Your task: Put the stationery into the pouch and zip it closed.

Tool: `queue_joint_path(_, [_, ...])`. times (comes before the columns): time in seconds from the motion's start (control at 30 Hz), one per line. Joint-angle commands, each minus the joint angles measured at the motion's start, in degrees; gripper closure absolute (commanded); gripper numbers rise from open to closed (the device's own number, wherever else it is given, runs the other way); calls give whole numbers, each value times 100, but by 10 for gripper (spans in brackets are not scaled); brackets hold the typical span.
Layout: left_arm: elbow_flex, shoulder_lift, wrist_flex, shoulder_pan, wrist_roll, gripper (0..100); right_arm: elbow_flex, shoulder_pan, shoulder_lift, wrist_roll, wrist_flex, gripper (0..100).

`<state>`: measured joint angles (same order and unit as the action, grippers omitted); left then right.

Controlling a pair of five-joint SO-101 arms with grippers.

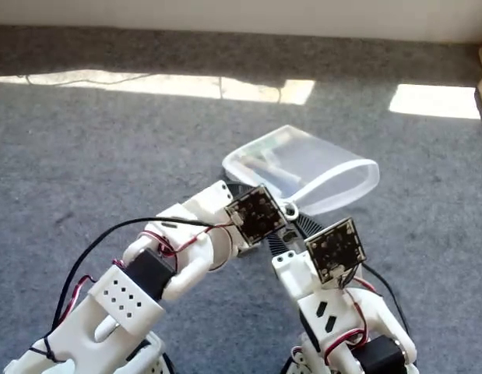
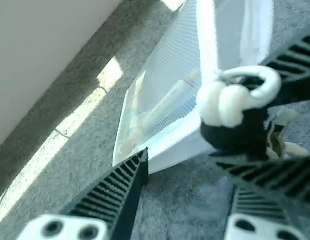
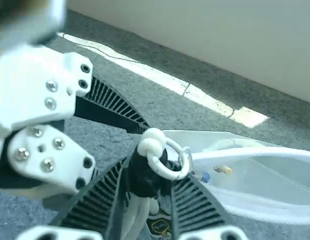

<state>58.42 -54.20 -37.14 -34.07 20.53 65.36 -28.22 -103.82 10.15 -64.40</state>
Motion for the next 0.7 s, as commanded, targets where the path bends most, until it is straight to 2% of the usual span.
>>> queue_joint_path(0.0, [-40,-154,-62,-163,70,730,-453,-4,-22,35,-13,994])
queue_joint_path(0.1, [-48,-154,-18,-163,26,730,-549,-198,-22,26,-75,994])
queue_joint_path(0.3, [233,-101,765,-163,18,730,-1130,-989,-22,-114,-743,994])
queue_joint_path(0.43, [330,-101,905,-180,18,739,-1200,-1024,-22,-88,-840,994])
queue_joint_path(0.67, [330,-145,958,-163,18,839,-1200,-831,-22,-88,-884,994])
